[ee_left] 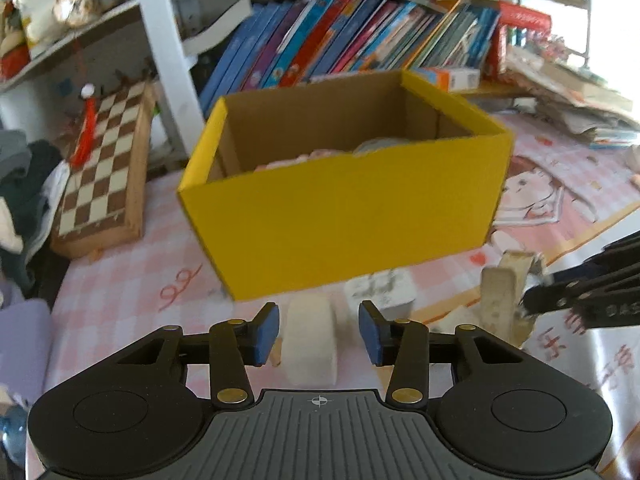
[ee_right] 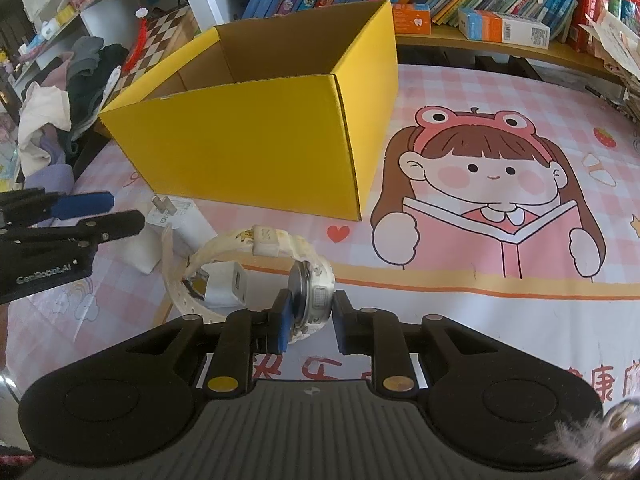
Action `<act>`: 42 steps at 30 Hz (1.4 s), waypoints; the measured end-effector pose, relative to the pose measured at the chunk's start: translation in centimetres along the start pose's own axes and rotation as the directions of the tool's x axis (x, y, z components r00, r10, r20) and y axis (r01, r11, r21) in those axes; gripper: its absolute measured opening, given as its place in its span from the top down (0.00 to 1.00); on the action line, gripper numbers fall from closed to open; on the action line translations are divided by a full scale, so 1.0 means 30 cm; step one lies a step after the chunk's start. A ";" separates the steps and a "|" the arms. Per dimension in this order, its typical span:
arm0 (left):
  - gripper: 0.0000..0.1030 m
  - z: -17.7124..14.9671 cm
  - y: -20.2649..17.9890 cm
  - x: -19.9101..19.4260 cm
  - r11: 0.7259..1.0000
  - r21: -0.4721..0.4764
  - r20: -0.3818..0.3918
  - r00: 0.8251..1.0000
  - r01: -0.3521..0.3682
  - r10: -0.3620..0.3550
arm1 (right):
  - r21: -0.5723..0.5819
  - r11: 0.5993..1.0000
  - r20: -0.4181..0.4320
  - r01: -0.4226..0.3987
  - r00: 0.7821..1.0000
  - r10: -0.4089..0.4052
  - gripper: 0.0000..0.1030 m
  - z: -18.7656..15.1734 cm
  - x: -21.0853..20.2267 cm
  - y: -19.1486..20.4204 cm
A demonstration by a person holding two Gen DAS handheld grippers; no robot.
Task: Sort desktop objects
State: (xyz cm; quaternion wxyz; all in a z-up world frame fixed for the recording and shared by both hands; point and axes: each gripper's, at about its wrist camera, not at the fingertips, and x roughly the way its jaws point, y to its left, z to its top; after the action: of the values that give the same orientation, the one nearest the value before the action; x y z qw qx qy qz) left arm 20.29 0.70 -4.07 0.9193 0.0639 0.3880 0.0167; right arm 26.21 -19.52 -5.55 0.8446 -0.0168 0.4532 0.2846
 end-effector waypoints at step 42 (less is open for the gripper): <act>0.58 0.018 -0.044 0.054 0.990 -0.028 -0.047 0.989 0.140 -0.141 | -0.055 0.998 -0.019 -0.015 1.000 0.014 0.85 0.000 0.002 0.037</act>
State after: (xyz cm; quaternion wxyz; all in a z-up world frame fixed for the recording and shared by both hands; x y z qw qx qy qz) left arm 21.79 -0.53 -5.02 0.9092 0.0248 0.4135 -0.0419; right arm 25.70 -18.56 -5.34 0.8376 -0.0393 0.4531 0.3027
